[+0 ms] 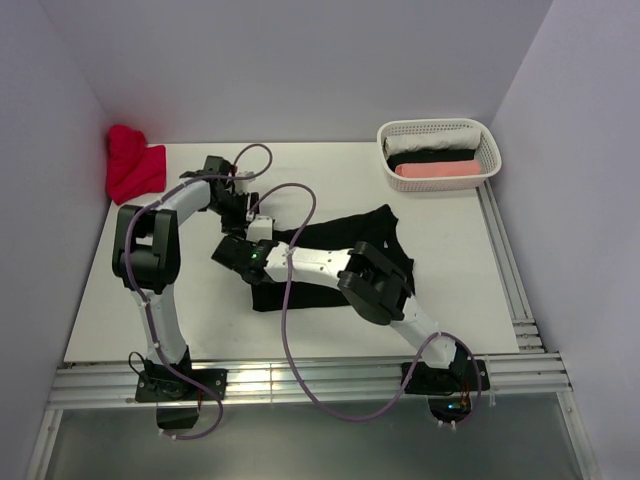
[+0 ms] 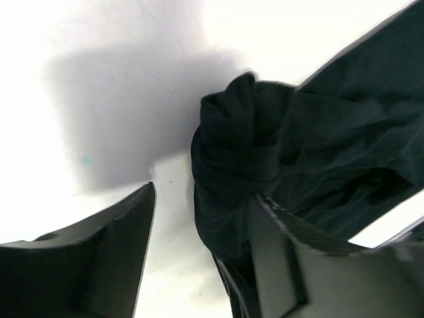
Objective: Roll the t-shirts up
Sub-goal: Roll the tshirt
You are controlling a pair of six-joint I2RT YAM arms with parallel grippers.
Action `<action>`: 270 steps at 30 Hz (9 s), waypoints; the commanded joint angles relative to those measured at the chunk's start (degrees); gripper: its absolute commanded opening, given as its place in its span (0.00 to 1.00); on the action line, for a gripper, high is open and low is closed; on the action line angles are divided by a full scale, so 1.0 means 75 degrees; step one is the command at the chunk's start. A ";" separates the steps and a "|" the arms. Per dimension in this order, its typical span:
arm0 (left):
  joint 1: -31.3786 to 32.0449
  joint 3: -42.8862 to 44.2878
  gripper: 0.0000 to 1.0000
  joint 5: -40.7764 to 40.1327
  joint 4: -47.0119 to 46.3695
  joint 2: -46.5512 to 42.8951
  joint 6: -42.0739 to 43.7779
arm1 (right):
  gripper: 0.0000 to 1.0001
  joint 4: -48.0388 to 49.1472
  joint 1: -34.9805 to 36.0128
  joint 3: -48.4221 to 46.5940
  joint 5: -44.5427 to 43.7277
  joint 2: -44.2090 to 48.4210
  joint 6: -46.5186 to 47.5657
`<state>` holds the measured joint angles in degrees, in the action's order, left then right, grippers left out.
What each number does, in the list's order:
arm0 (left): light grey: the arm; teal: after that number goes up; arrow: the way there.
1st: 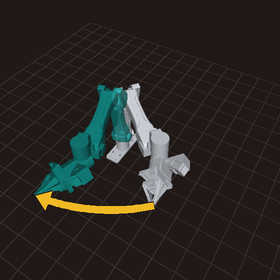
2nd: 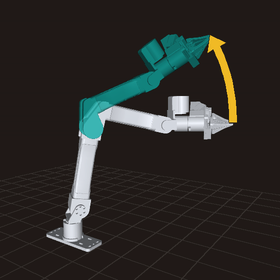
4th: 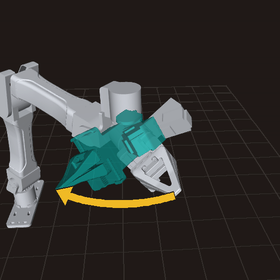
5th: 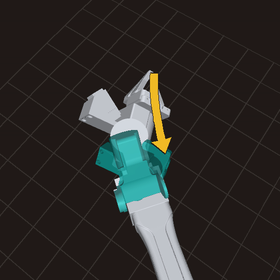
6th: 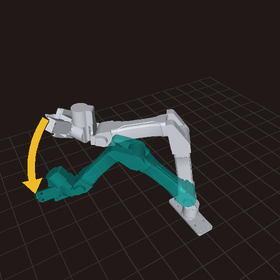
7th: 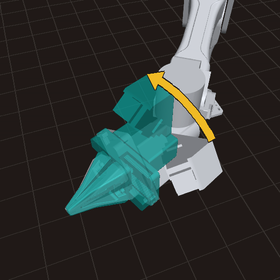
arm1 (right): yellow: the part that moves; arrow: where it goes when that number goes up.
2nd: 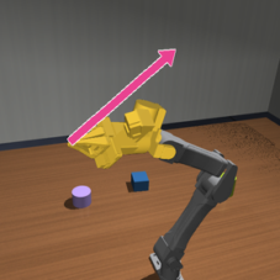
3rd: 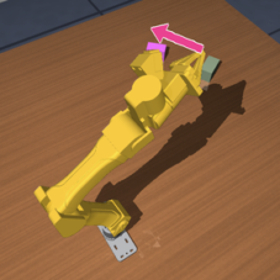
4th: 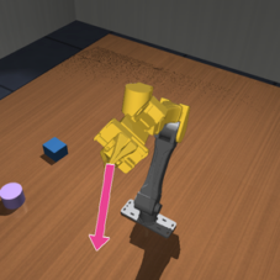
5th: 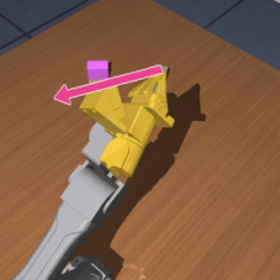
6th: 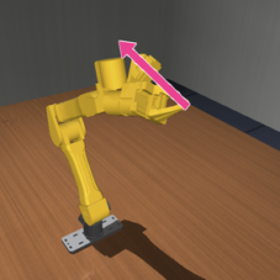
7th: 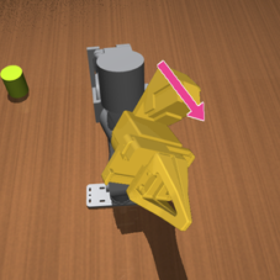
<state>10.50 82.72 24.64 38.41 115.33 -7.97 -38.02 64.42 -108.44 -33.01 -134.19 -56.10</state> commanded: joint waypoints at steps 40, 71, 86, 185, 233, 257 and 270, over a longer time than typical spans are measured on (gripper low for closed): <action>-0.0511 -0.0318 0.64 0.1672 -0.0903 0.0010 0.0476 | 0.08 1.2395 -0.1570 0.7873 0.4051 0.1966 -0.4368; 0.0486 0.0268 0.53 -0.1130 -0.0774 0.0443 -0.0203 | 0.53 0.2879 -0.0294 0.4453 0.0056 0.3795 -0.2072; 0.0615 0.0385 0.58 -0.1072 -0.0692 0.0373 -0.0157 | 0.40 0.2773 0.0094 0.4193 0.0710 0.2986 -0.1286; 0.0393 0.1791 0.15 -0.0485 0.1030 0.1240 0.0547 | 0.59 -0.0672 0.1019 0.1065 0.0136 0.0608 -0.0196; -0.1142 0.2015 0.77 0.2865 0.1933 0.0186 0.2152 | 0.15 1.0494 -0.0047 0.8329 0.3394 0.2353 -0.4028; -0.0863 -0.0107 0.43 0.1990 0.0000 -0.0072 0.1158 | 0.25 1.0882 -0.0176 0.8811 0.3254 0.2376 -0.4603; -0.0030 0.0420 0.34 -0.0250 0.0269 0.0056 0.0629 | 0.53 0.7077 0.0023 0.7546 0.1942 0.3641 -0.3456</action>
<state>9.15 83.79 28.93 41.69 116.46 -2.68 28.86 63.66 -48.82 -12.56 -110.02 -86.72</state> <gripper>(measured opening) 0.350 0.528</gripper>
